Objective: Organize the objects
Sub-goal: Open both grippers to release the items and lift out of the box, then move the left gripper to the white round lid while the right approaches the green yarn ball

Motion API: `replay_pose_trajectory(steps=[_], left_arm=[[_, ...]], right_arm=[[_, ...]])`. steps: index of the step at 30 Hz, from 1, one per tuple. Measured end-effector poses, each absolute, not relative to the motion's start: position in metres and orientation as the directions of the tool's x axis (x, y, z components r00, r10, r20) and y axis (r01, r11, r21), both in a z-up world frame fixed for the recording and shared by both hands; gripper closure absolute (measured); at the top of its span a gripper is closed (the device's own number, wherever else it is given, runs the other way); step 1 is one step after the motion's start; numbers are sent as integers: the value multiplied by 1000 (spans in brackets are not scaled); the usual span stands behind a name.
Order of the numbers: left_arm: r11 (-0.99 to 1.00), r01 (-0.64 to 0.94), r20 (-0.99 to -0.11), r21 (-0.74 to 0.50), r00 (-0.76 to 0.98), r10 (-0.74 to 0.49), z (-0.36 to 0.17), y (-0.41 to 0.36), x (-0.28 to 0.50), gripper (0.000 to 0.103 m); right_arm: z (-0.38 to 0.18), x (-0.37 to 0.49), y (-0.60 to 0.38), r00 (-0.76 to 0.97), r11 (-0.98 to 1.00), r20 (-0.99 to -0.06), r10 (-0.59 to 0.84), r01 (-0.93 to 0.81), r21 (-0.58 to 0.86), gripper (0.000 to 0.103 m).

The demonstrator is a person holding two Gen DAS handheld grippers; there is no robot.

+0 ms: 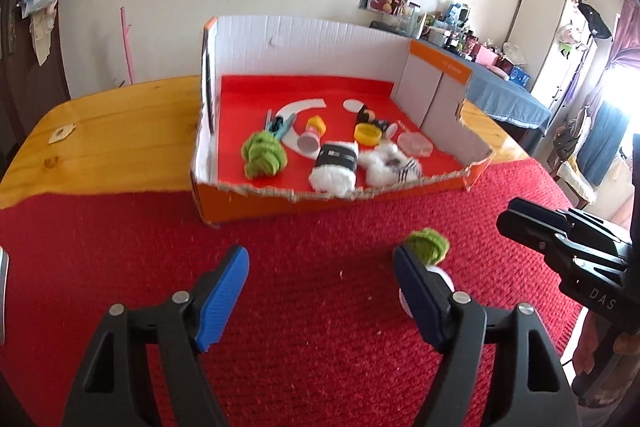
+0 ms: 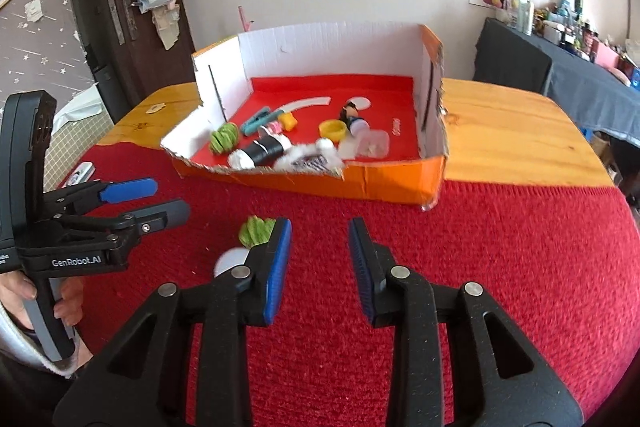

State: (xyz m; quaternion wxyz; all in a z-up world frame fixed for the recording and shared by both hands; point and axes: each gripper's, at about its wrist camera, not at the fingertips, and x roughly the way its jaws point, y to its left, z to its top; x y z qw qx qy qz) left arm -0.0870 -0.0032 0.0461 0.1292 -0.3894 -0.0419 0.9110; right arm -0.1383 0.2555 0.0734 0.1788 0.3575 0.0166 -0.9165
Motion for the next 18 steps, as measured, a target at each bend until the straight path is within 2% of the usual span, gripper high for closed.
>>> replay_pose_trajectory(steps=[1,2,3,6,10,18], left_arm=[[-964,-201,-701,-173,-663,264,43,-2,-85,25],[-964,-201,-702,-173,-661,264,41,-1,-83,24],[-964,-202,-704,-175,-658,266,40,-1,-82,24],[-961,-207,-712,-185,-646,276,35,3,-78,23],[-962,-208,-714,-176,-646,271,31,9,-70,15],[-957,-230,-742,-176,-609,282,22,24,-70,15]], right_arm=[[70,-136,257,-683,-938,-662,-310,333,96,57],[68,-135,257,-685,-939,-660,-309,331,96,37],[66,-131,259,-695,-938,-646,-315,332,101,33],[63,-124,259,-703,-944,-646,-297,318,87,33],[58,-120,266,-701,-947,-645,-302,301,117,33],[53,-122,278,-700,-954,-651,-291,263,144,32]])
